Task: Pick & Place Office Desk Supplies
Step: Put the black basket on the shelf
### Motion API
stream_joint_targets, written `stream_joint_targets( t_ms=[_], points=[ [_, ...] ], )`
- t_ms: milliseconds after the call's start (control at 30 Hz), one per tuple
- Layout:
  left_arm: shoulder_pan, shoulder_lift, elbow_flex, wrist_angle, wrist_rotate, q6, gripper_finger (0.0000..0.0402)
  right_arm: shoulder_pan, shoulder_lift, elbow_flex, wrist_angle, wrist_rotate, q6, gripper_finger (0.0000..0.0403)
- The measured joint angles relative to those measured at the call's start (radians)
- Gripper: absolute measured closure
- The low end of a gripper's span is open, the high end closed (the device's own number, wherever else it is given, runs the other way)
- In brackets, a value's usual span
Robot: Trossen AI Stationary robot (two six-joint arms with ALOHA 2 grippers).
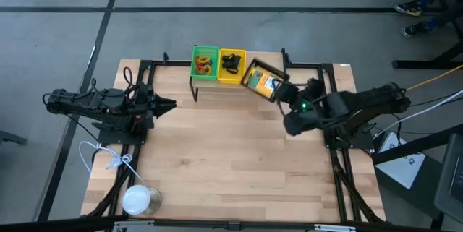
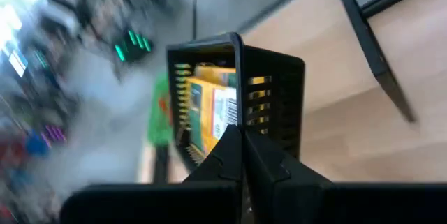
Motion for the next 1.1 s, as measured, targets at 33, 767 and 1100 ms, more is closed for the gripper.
stream_joint_targets(
  t_ms=[33,767,1100],
  points=[
    [0.000,0.000,0.000,0.000,0.000,-0.011,0.0320,0.003,0.000,-0.036,0.016,0.044,0.065,0.0402],
    [0.000,0.000,0.000,0.059,-0.046,-0.059,0.0320,-0.215,0.154,-0.231,0.661,0.368,0.071,0.0402],
    [0.000,0.000,0.000,0.060,0.108,-0.058,0.0320,-0.301,0.268,-0.231,0.844,0.337,0.081,0.0402]
  ],
)
